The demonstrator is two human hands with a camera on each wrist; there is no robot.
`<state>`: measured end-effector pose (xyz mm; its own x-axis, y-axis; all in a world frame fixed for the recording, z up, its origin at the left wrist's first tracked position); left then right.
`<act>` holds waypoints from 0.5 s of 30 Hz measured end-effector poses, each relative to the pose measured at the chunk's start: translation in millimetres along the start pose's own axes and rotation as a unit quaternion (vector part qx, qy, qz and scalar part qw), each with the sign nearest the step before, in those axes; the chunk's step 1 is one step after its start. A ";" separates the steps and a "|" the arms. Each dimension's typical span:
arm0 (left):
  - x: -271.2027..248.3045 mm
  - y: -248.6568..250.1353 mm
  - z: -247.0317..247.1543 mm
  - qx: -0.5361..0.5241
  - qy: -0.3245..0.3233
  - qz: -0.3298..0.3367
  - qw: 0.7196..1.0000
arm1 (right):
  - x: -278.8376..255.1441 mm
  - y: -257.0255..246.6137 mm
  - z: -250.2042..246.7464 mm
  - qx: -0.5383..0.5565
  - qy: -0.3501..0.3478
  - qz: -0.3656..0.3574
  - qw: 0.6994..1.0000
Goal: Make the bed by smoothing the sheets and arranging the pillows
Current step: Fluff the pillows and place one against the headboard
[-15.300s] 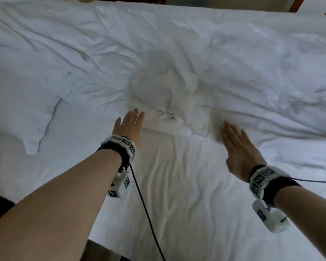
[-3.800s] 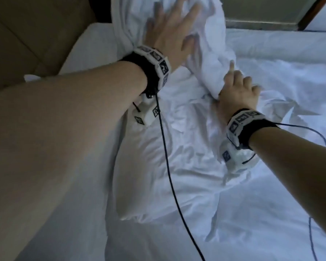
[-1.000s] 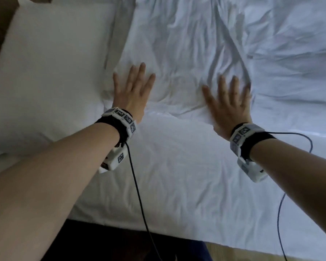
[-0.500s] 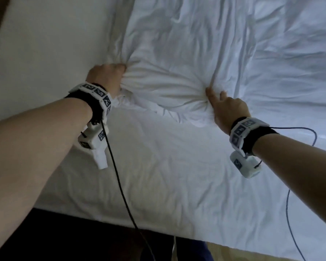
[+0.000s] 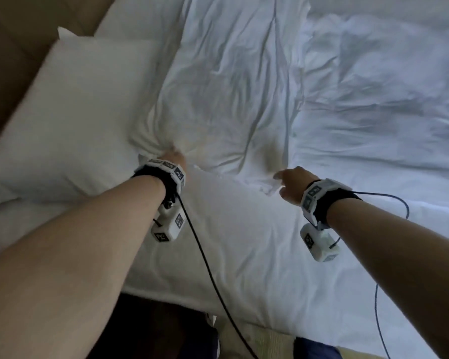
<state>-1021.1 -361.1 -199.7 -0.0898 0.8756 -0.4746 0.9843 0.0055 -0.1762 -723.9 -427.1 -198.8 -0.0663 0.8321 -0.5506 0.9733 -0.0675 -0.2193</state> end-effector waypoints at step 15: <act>-311.9 146.7 -224.4 -0.045 -0.008 -0.099 0.994 | -181.3 -5.2 -245.7 -0.150 0.037 -0.246 0.957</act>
<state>-814.6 -525.0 116.0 -0.2841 0.8452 -0.4527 0.9569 0.2199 -0.1898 -663.0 -442.5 100.1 -0.5279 0.7601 -0.3790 0.8482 0.4945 -0.1896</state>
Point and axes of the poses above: each hand's wrist, its own x-axis towards the middle knuckle, its own z-axis out of the palm, y = z × x, the point moved 6 cm from there along x, towards the middle knuckle, and after that the axes turned 5 degrees about x, right-handed, at the moved point
